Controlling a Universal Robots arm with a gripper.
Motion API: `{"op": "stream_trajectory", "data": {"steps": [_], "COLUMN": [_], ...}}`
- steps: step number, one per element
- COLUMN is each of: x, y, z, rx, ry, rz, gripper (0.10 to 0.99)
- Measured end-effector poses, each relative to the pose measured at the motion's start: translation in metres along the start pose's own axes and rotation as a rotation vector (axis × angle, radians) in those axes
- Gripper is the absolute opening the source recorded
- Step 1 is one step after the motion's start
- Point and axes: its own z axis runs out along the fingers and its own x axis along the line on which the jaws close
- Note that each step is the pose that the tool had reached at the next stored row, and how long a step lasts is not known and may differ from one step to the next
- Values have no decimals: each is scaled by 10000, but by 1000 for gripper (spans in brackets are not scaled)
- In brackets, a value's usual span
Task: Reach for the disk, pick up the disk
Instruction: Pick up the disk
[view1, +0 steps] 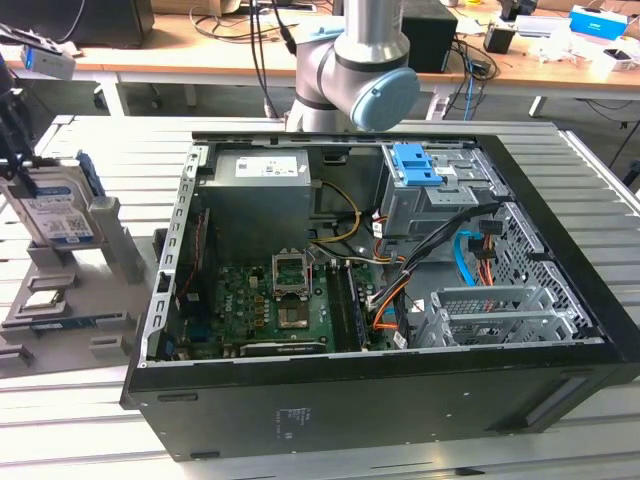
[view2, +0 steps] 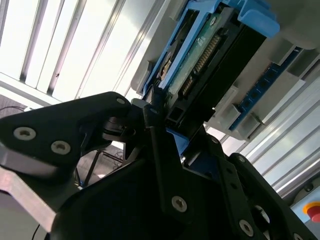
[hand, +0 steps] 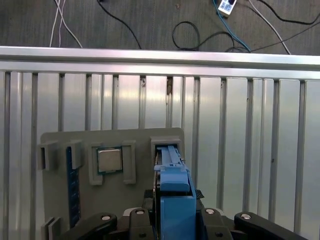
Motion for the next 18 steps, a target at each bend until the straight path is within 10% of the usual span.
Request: {"op": "stream_trajectory", "data": {"steps": [18], "x": [0], "y": [-17], "z": [-414], "rx": [-17], "ry": [-1], "rz": [0], "gripper": [365]}}
